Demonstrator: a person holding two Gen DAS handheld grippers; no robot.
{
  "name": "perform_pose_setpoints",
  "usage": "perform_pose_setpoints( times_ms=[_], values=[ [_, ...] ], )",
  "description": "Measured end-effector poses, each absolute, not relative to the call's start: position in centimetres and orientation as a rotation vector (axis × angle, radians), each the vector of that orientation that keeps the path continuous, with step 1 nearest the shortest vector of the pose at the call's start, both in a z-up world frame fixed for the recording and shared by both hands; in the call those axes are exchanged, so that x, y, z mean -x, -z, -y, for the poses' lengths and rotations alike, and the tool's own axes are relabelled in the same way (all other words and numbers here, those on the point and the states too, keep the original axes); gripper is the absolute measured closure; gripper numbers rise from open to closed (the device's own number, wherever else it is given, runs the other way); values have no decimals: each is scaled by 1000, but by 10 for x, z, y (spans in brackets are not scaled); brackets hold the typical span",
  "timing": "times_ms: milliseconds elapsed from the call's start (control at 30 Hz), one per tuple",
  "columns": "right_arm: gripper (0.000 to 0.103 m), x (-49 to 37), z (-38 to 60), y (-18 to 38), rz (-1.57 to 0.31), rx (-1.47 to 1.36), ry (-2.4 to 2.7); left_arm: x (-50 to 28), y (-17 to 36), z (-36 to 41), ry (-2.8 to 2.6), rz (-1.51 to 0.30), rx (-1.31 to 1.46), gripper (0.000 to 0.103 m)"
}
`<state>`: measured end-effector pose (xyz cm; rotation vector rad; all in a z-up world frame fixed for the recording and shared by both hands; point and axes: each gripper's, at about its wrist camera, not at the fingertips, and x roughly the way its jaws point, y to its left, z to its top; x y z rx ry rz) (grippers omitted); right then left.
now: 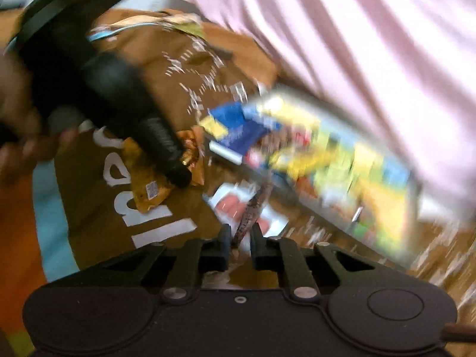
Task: Organize snacks
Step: 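Grasp dark wrapped stick snack beside sausage pack with right tool, then carry stick snack into tray and open right tool while left tool drops gold wrapper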
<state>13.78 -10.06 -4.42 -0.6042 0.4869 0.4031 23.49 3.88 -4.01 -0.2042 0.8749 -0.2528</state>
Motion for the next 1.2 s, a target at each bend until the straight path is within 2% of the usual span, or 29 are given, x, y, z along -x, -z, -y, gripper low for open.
perform_pose_setpoints(
  times_ms=[633, 900, 1200],
  values=[
    [99, -123, 90, 43, -224, 881, -286, -223, -3, -24, 237, -628, 99, 88],
    [99, -157, 96, 36, -177, 869, -194, -270, -26, -22, 227, -589, 125, 88],
    [99, -215, 125, 29, -120, 869, -18, -341, -24, 14, 266, -593, 94, 88]
  ],
)
